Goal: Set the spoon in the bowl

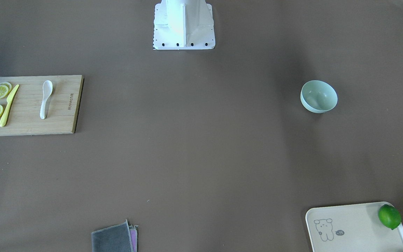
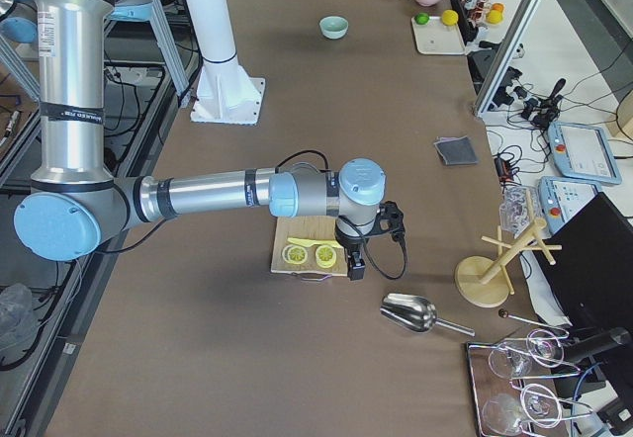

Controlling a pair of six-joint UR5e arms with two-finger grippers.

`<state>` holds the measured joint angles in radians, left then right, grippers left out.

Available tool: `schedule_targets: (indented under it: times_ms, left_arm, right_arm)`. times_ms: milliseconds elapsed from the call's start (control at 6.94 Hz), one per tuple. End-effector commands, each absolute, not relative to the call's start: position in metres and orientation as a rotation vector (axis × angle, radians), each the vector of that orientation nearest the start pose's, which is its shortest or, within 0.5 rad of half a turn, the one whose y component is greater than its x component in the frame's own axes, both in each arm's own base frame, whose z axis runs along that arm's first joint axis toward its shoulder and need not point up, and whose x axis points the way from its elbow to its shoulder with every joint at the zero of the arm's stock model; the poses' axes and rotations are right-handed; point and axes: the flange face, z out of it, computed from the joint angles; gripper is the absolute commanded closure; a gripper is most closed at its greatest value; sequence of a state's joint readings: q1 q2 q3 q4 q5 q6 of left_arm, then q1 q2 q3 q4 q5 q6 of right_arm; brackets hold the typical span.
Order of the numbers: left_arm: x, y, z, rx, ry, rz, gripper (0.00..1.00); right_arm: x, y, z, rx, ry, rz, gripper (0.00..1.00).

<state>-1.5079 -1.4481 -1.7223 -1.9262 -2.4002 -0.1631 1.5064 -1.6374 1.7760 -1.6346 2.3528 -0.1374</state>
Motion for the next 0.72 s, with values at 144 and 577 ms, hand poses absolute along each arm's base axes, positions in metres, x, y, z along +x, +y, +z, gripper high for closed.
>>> schedule_targets:
  times_ms: [144, 577]
  left_arm:
    - [-0.031, -0.455, 0.600, 0.269, 0.862, 0.066, 0.02]
    - [-0.011, -0.457, 0.579, 0.304, 0.889, 0.134, 0.03]
  right_arm:
    - [0.033, -0.467, 0.604, 0.112, -0.783, -0.224, 0.00]
    - [0.032, -0.467, 0.603, 0.113, -0.801, -0.224, 0.00]
